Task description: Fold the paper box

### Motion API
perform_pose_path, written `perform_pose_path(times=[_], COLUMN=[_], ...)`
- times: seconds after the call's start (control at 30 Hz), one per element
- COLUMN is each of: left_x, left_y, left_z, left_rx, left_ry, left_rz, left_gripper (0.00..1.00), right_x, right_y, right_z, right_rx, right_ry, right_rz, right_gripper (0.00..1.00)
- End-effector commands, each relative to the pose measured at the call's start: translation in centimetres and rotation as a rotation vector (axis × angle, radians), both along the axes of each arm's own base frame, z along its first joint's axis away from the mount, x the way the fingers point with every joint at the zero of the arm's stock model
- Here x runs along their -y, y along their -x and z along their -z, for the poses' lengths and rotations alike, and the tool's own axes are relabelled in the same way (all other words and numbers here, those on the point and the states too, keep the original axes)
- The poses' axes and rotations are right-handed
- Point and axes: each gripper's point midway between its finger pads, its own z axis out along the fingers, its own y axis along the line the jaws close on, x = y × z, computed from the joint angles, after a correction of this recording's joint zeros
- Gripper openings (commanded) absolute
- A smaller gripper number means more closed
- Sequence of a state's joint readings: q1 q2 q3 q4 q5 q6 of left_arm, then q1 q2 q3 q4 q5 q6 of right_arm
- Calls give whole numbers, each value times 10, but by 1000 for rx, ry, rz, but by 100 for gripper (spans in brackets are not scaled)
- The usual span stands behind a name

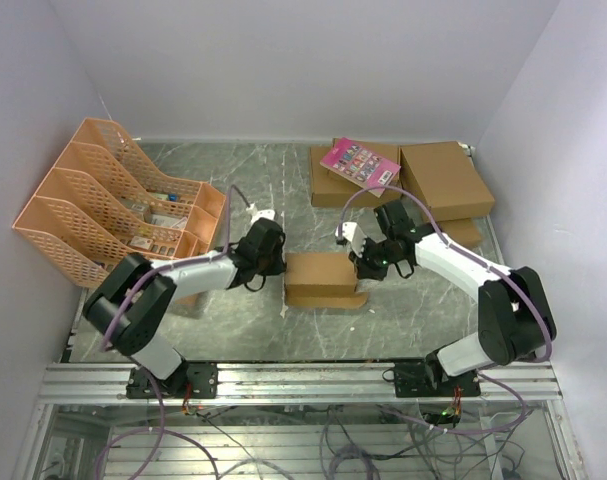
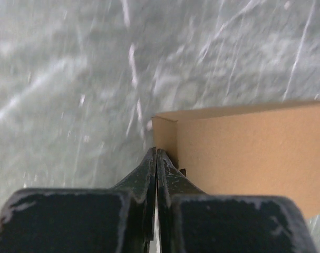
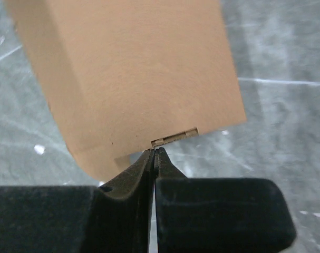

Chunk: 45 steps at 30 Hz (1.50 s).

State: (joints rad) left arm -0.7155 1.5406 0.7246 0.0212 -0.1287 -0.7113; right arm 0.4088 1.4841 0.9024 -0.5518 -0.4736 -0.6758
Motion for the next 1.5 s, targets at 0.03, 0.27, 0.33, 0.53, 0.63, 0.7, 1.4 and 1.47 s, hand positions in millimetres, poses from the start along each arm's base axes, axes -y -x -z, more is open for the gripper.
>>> perform_pose_path(times=[0.03, 0.27, 0.33, 0.53, 0.63, 0.7, 1.4, 1.47], left_x=[35, 59, 47, 4, -7, -9, 12, 18], left_y=[-41, -69, -77, -70, -37, -14, 50, 45], left_z=[-27, -28, -33, -58, -54, -49, -31, -29], left_rx=[90, 91, 97, 129, 103, 68, -57, -61], left_ry=[-14, -76, -116, -93, -11, 80, 729, 752], left_rz=[167, 273, 237, 134, 111, 92, -255, -264], left_gripper=[8, 9, 10, 27, 34, 36, 81, 81], right_x=[4, 11, 15, 14, 6, 0, -41, -40], right_y=[38, 43, 45, 54, 50, 40, -72, -69], right_z=[4, -5, -9, -32, -47, -53, -50, -42], right_rx=[-27, 21, 32, 89, 140, 167, -250, -280], right_ry=[7, 14, 20, -41, -94, -122, -462, -451], right_rz=[-147, -165, -167, -234, -271, -257, 326, 335], right_gripper=[3, 6, 11, 28, 44, 55, 71, 70])
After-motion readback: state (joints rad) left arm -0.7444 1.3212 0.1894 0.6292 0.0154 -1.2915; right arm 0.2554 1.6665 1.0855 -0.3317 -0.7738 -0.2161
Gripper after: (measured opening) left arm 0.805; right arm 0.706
